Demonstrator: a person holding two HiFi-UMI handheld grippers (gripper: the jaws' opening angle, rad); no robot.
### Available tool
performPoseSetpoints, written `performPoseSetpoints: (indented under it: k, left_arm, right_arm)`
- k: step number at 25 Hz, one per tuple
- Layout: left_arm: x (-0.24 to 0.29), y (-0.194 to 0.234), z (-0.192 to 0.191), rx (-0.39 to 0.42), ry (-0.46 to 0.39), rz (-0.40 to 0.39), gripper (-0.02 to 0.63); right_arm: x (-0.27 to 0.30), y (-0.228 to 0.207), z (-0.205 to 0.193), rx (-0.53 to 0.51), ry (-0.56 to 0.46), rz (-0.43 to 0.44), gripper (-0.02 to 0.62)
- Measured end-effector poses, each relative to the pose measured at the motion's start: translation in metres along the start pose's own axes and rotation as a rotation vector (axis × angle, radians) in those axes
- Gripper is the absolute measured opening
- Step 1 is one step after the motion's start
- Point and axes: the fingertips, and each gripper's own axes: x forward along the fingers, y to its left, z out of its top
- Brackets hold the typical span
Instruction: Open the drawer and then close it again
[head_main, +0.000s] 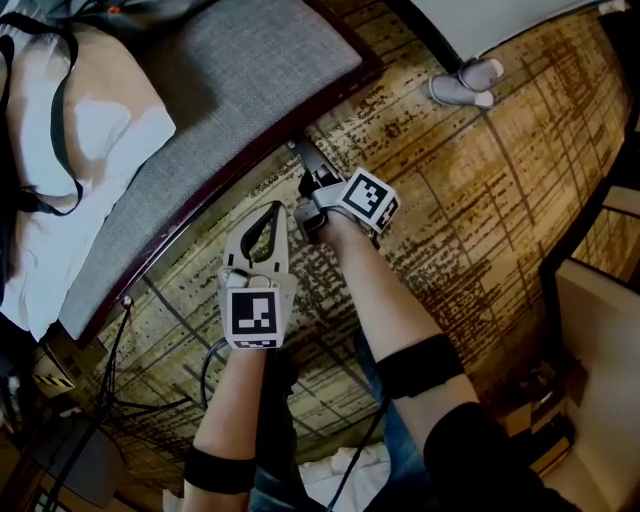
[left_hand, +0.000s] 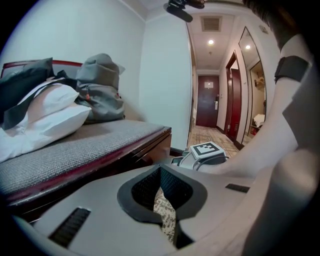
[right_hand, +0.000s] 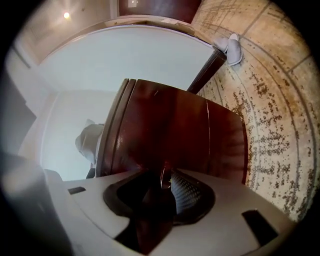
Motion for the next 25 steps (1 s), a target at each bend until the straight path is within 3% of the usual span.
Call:
performPoseSetpoints:
  k: [2, 25]
  left_arm:
    - [-0.001, 0.002, -0.003, -0.029, 0.005, 0.012, 0.005]
    - [-0.011, -0.007, -0.009, -0.017, 0.024, -0.014, 0.005]
  right_arm:
    - [-0.002, -0.007, 0.000, -0.005, -0.001, -0.032, 0.072]
    - [-0.004, -0.007, 0.003, -0.102, 0.072, -0.127, 0.072]
